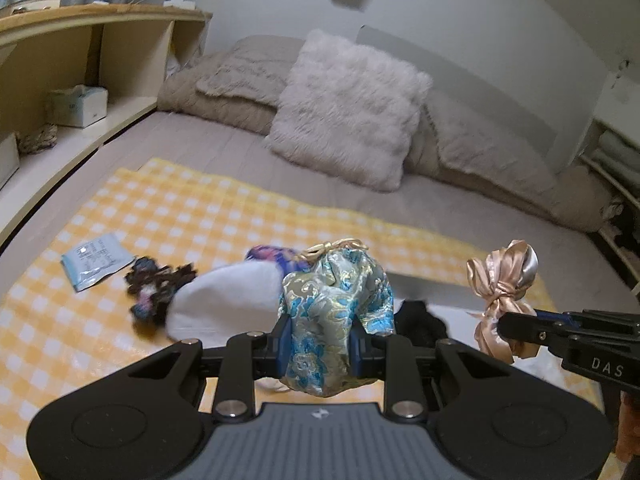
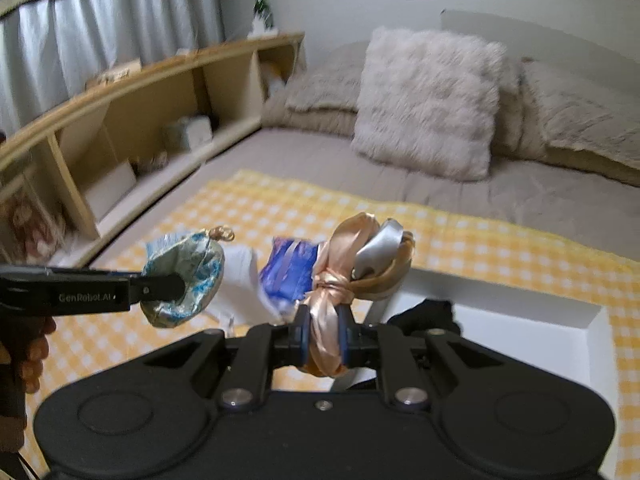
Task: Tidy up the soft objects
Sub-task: 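Carry the peach pouch into the tray with the right gripper while the left gripper places the floral pouch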
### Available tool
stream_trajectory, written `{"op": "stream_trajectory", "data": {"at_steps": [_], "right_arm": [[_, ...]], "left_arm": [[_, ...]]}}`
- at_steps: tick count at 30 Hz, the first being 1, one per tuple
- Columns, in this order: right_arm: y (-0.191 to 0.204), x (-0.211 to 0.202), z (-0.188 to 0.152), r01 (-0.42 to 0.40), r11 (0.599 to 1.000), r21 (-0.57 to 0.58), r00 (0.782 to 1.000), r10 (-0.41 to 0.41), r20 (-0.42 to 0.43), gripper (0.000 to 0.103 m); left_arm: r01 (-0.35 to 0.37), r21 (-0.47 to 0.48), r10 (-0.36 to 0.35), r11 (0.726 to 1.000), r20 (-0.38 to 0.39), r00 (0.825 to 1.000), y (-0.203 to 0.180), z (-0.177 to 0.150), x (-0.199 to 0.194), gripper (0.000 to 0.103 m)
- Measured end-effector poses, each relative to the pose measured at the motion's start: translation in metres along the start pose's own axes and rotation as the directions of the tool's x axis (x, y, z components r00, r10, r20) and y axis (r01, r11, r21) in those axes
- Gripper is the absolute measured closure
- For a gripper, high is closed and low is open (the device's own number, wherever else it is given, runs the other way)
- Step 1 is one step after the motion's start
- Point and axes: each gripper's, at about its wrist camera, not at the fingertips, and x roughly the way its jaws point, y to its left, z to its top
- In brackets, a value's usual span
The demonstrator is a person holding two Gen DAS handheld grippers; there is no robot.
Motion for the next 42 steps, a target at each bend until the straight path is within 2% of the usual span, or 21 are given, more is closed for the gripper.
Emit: {"op": "stream_trajectory", "data": {"at_steps": [5,12,20,28,31,36,39,42], "right_arm": [[-0.021,-0.021,0.001,0.048,0.999,0.018,0.998,-0.049,0.046,0.088],[-0.061,-0.038,-0.009,0.103,0.992,0.07,0.994,-0.106,0.035,0.088],[-0.108,-0.041,-0.038,0.17,0.983,0.074,0.984,-0.165,-0.065,0.088],[-0.134,-0.026,-0.069,0.189,0.981,0.043,0.962,-0.176,-0.207,0.088],[-0.141,-0.018,-0.082,0.163,0.985,0.048,0.954,-0.146,-0.262,0.088],[-0.14,-0.004,-0.098,0.148,0.989,0.007,0.931,-0.138,-0.337,0.088],[-0.142,0.003,-0.103,0.146,0.989,-0.004,0.922,-0.138,-0.362,0.088],[-0.146,0.008,-0.105,0.136,0.99,0.027,0.918,-0.116,-0.379,0.087]], "left_arm": [[0.053,0.016,-0.053,0.998,0.028,0.998,-0.027,-0.001,-0.004,0.073],[0.183,0.035,-0.182,0.983,-0.018,0.983,-0.076,-0.016,0.015,0.073],[0.268,0.05,-0.258,0.962,-0.146,0.955,-0.132,-0.046,0.059,0.073],[0.321,-0.042,-0.322,0.946,-0.238,0.917,-0.167,-0.069,0.102,0.073],[0.318,-0.048,-0.318,0.947,-0.282,0.905,-0.179,-0.08,0.118,0.073],[0.226,0.008,-0.21,0.974,-0.348,0.914,-0.186,-0.098,0.142,0.073],[0.173,0.025,-0.154,0.985,-0.346,0.925,-0.181,-0.102,0.152,0.073],[0.172,0.028,-0.15,0.985,-0.362,0.92,-0.18,-0.105,0.156,0.072]]}}
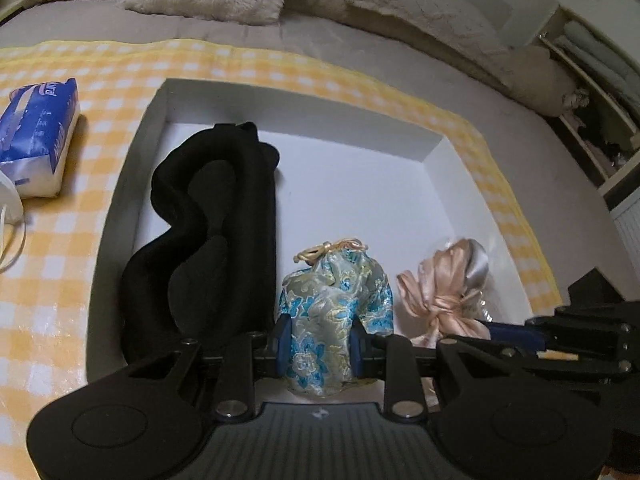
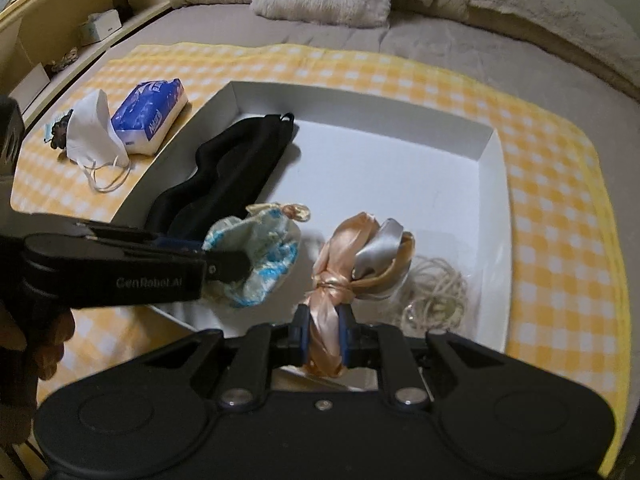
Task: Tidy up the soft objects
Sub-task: 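Carry the peach pouch into the tray with the right gripper while the left gripper places the floral pouch, then open both grippers and withdraw them from the tray toward the tissue pack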
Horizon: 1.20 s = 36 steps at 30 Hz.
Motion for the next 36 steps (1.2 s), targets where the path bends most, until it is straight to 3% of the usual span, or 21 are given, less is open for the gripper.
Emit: {"op": "stream_trajectory", "data": {"at_steps": [3,8,13,29,36], "right_arm": [[-0.006,0.01,0.001,-0.044,0.996,0.074,0.999,0.045,-0.021,0.085],[-0.007,0.017,-0.001,-0.025,0.996,0.091,0.998,0.031,-0.06,0.078],[-0.01,0.0,-0.001,-0.026,0.995,0.097,0.999,0.028,-0.022,0.059],[-0.018,-0.044,-0.009,0.024,0.99,0.142,0.997,-0.034,0.071,0.059],[-0.021,-0.066,-0.013,0.058,0.982,0.181,0.988,-0.082,0.127,0.049]], "left_arm": [[0.002,0.027,-0.001,1.0,-0.022,1.0,-0.005,-0.004,0.002,0.067],[0.022,0.031,-0.02,0.999,-0.054,0.998,-0.004,-0.005,0.003,0.056],[0.032,0.045,-0.03,0.998,-0.053,0.998,-0.005,0.0,-0.005,0.046],[0.04,0.047,-0.04,0.998,0.002,0.999,-0.005,0.002,-0.044,0.036],[0.014,0.078,-0.017,0.997,0.044,0.999,-0.006,-0.001,-0.066,0.028]]}}
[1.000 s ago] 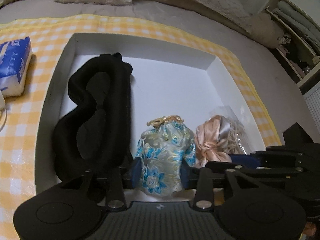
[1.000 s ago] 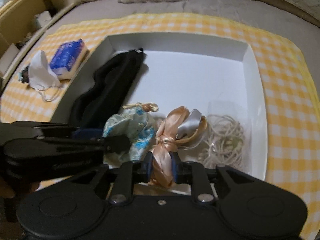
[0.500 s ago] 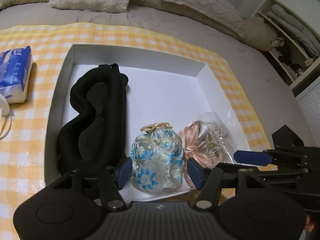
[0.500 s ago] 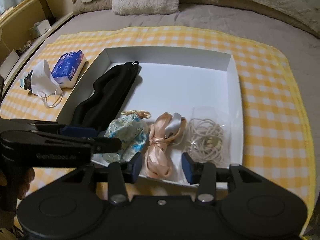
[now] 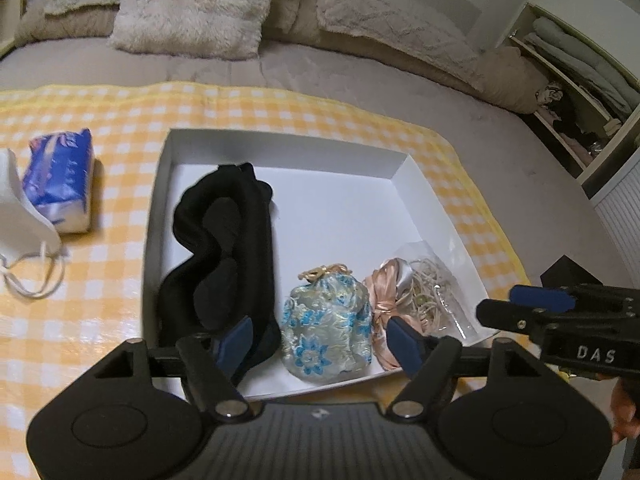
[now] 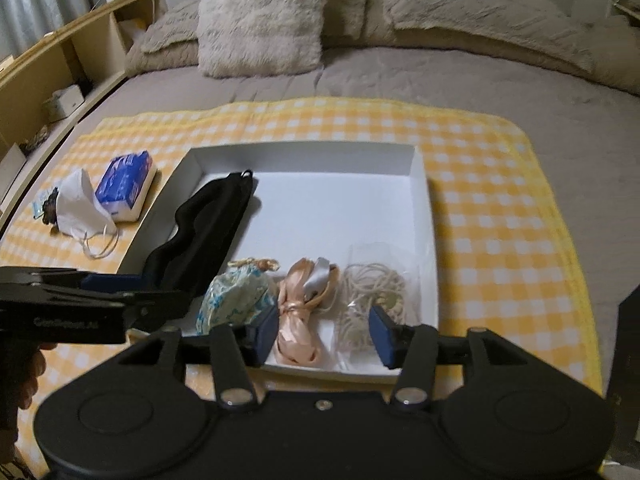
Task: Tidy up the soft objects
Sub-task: 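Open both grippers and withdraw them from the tray toward the tissue pack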
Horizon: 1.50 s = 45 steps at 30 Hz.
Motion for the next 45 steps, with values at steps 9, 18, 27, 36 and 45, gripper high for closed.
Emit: {"op": "stream_trajectory", "data": {"at_steps": [9,18,27,36,45], "right_arm": [[0.001,-0.024,-0.009,0.051,0.998,0.027,0.997,-0.053,0.061,0.023],[0.008,-0.035,-0.021,0.115,0.993,0.041,0.988,-0.118,0.098,0.0],[0.02,-0.033,-0.017,0.136,0.987,0.082,0.978,-0.147,0.149,0.0],[0.048,-0.014,-0.003,0.113,0.993,0.045,0.979,-0.119,0.164,0.0],[0.087,-0.003,0.013,0.068,0.998,-0.007,0.979,-0.065,0.194,0.0]], "left_arm": [[-0.064,0.027,0.062,0.998,0.073,0.995,0.007,-0.005,-0.033,0.0],[-0.133,0.053,0.124,0.99,0.148,0.981,0.02,-0.016,-0.056,0.0],[-0.196,0.034,0.187,0.98,0.177,0.966,0.047,-0.017,-0.073,0.0],[-0.281,-0.038,0.283,0.959,0.202,0.938,0.098,-0.012,-0.094,0.0],[-0.344,-0.153,0.371,0.927,0.22,0.902,0.157,-0.009,-0.12,0.0]]}}
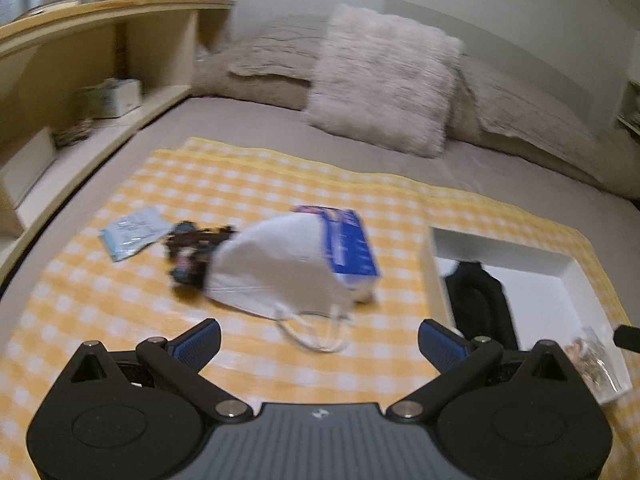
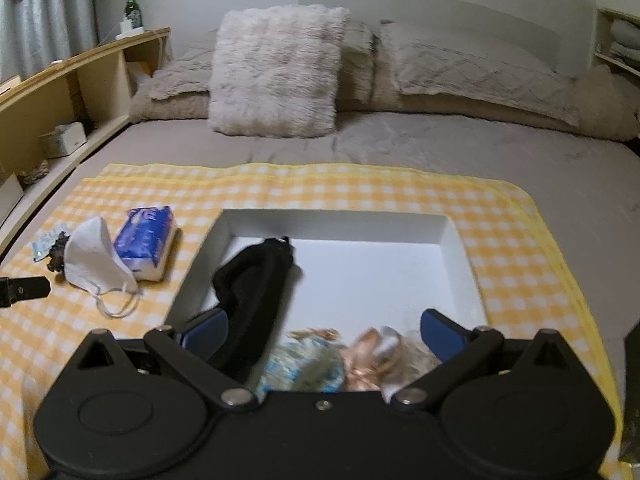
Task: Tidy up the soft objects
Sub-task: 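Open both grippers and withdraw them from the tray toward the tissue pack, then grasp the blue tissue pack with the right gripper while the left grasps the crocheted toy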
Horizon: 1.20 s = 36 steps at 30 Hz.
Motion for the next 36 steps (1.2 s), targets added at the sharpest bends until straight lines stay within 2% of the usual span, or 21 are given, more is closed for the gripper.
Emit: {"op": "stream_trajectory", "data": {"at_steps": [11,18,23,26,31,36], "right_arm": [[0.056,0.024,0.027,-0.064,0.998,-0.028,0.997,0.065,0.04,0.0],[0.093,0.047,0.047,-0.084,0.996,-0.024,0.995,0.085,0.06,0.0],[0.115,0.068,0.061,-0.128,0.992,-0.001,0.99,0.128,0.051,0.0],[0.126,0.081,0.068,-0.148,0.989,0.005,0.988,0.148,0.053,0.0],[0.14,0.103,0.073,-0.167,0.985,-0.031,0.985,0.168,0.027,0.0],[0.144,0.117,0.076,-0.181,0.982,-0.051,0.983,0.181,0.005,0.0]], "left_arm": [[-0.105,-0.155,0.109,0.982,0.018,0.994,0.076,0.023,0.006,0.0],[-0.178,-0.25,0.183,0.952,-0.002,0.983,0.117,0.034,0.024,0.0],[-0.185,-0.312,0.194,0.932,-0.003,0.981,0.141,0.04,0.041,0.0],[-0.178,-0.323,0.195,0.929,0.021,0.981,0.15,0.046,0.05,0.0],[-0.157,-0.289,0.179,0.944,0.052,0.982,0.155,0.056,0.067,0.0],[-0.168,-0.237,0.177,0.957,0.018,0.984,0.145,0.064,0.098,0.0]]}}
